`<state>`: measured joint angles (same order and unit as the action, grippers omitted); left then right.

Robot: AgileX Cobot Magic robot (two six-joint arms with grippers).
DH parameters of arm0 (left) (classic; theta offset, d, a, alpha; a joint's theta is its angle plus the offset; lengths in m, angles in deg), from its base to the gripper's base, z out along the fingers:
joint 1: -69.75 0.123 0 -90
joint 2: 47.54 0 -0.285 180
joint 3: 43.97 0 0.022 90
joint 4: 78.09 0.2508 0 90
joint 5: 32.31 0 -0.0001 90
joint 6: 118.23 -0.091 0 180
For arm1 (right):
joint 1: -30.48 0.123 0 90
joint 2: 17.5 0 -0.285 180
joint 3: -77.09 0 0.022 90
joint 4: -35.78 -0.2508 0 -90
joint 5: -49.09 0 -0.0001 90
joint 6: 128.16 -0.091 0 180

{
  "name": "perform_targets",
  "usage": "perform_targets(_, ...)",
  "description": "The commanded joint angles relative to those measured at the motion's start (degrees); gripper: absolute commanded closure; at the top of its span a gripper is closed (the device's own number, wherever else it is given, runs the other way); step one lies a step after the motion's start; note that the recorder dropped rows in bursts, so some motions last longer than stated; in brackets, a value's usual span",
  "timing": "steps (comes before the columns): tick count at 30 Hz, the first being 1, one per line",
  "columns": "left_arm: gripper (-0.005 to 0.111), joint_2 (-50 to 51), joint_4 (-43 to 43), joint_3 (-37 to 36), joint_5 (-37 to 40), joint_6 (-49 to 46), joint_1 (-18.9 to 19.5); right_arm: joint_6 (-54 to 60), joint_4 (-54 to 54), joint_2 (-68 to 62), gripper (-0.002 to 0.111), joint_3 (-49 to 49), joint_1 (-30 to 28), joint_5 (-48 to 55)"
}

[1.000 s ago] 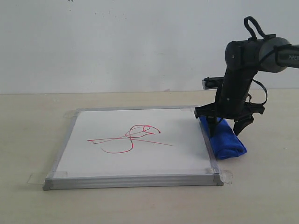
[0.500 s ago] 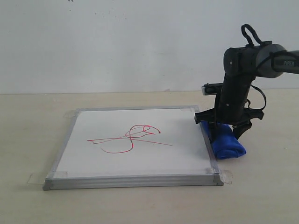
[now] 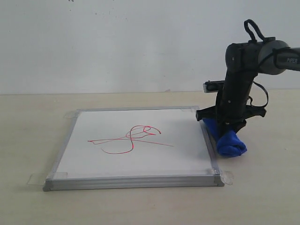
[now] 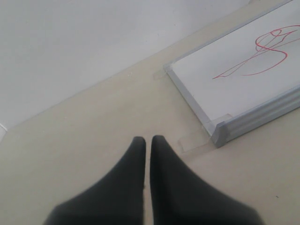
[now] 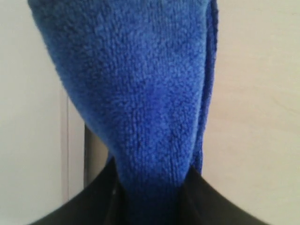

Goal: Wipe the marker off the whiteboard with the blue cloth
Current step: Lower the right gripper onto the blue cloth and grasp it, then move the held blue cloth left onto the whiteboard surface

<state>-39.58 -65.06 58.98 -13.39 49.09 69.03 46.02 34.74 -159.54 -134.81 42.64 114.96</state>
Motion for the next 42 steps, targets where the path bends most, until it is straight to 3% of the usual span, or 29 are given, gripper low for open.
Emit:
perform_targets(1,0.103,-0.2,0.2,-0.2,-0.1,-0.3,0.1,0.6,0.1,2.7,0.108,-3.4,-0.2,2.5)
perform_targets(9,0.103,-0.2,0.2,-0.2,-0.1,-0.3,0.1,1.6,-0.3,6.0,0.108,-4.9,0.4,2.7)
perform_targets(24,0.103,-0.2,0.2,-0.2,-0.1,-0.3,0.1,16.7,-4.4,5.6,0.108,-4.9,12.0,-3.7)
perform_targets(34,0.103,-0.2,0.2,-0.2,-0.1,-0.3,0.1,12.0,-4.2,-0.4,0.108,-5.5,11.8,-1.9)
perform_targets(42,0.103,-0.2,0.2,-0.2,-0.1,-0.3,0.1,5.4,-6.9,-5.5,0.108,-13.6,11.8,4.1)
